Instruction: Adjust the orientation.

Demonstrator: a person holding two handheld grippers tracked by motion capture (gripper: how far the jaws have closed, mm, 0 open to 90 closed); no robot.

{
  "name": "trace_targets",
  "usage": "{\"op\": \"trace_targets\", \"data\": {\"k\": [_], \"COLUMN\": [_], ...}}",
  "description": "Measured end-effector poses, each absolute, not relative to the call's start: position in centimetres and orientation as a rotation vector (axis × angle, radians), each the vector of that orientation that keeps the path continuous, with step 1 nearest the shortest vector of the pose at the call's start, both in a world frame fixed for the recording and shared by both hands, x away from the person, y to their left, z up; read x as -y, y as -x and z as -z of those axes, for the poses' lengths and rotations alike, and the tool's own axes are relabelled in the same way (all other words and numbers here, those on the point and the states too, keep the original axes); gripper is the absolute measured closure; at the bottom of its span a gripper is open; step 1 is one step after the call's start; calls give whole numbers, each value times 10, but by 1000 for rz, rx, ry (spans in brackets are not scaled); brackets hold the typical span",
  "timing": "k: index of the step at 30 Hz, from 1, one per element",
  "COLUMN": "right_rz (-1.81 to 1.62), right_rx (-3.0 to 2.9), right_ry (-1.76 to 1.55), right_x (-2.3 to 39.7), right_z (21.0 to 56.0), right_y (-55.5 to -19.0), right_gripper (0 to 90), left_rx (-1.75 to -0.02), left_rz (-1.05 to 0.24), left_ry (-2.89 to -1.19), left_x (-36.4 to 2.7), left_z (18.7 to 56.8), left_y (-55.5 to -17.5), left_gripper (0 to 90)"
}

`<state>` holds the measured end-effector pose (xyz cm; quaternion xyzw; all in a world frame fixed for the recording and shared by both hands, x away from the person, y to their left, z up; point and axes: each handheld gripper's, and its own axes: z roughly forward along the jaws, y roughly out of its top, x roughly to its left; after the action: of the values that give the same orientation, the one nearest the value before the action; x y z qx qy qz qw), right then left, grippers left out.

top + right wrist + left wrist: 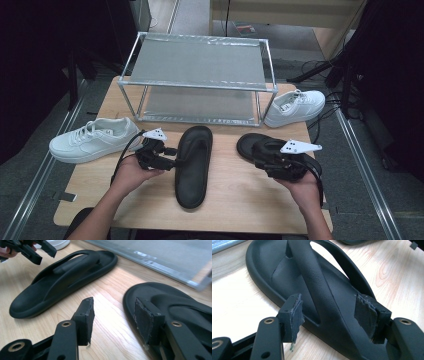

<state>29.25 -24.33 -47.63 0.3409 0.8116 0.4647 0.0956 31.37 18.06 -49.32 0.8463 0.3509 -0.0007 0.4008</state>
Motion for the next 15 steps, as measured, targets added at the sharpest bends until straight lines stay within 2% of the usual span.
{"op": "trace_targets", "data": {"k": [15], "right_rz": [-1315], "right_rx": [-2329], "right_ry": [-1054], "right_x": [274], "right_z": [485], "right_y": [-292], "right_gripper": [545], "left_rx": [-847], "left_rz": [24], "left_ry": [-2143], "left_x": [-170], "left_z": [494], "left_y": [-323], "left_gripper": [394]}}
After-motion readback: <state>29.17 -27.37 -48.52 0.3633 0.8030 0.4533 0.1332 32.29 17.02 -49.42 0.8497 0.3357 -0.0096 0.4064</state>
